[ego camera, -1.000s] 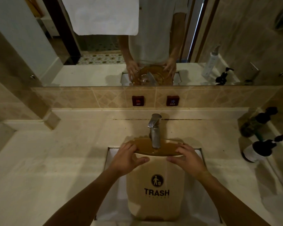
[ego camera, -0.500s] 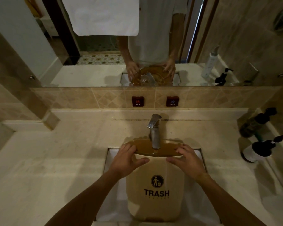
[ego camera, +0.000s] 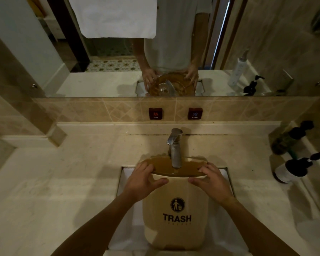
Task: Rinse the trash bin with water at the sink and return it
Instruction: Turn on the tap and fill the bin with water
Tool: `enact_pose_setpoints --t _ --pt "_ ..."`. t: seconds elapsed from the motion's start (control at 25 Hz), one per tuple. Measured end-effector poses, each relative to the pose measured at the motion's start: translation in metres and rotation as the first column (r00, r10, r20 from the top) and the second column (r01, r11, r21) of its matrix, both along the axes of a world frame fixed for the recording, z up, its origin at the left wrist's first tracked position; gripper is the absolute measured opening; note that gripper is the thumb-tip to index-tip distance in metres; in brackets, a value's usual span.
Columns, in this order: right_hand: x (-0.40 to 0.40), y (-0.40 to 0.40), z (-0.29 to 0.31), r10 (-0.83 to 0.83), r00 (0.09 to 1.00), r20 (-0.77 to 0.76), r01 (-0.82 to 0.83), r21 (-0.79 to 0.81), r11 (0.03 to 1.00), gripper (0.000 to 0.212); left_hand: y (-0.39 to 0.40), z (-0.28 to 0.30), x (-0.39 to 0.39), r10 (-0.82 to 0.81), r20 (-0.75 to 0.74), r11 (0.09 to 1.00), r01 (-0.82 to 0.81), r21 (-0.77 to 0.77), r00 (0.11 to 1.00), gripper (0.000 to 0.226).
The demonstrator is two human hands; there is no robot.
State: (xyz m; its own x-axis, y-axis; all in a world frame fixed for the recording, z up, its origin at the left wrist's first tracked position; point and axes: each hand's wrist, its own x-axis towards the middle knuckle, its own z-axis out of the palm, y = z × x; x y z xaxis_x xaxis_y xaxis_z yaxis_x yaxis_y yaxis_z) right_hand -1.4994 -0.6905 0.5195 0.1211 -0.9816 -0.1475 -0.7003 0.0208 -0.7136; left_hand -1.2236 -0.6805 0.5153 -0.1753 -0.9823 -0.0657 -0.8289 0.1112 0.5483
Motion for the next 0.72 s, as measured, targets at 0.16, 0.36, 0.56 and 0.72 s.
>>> enact_pose_setpoints --t 0.16,0.36,0.56,0.72 --pt "0.0001 -0.0009 0.0001 0.006 1.000 -0.021 -0.006 -0.012 1.000 0.062 -0.0015 -0.0012 -0.0002 0.002 0.004 1.000 -0.002 -0.006 1.000 0.059" --pt "0.0004 0.0005 0.0003 0.009 1.000 -0.020 -0.010 -0.024 1.000 0.065 -0.0002 -0.0011 -0.0002 0.000 -0.006 1.000 0.000 -0.013 1.000 0.064" --pt "0.0018 0.0008 0.0012 -0.002 1.000 -0.010 0.002 -0.021 1.000 0.059 0.0008 0.0019 -0.0005 -0.004 -0.015 1.000 0.004 -0.007 1.000 0.066" --pt "0.0019 0.0008 -0.0004 -0.014 1.000 -0.013 0.014 -0.016 1.000 0.072 0.0007 0.0003 -0.0002 -0.004 -0.005 1.000 0.004 -0.007 1.000 0.068"
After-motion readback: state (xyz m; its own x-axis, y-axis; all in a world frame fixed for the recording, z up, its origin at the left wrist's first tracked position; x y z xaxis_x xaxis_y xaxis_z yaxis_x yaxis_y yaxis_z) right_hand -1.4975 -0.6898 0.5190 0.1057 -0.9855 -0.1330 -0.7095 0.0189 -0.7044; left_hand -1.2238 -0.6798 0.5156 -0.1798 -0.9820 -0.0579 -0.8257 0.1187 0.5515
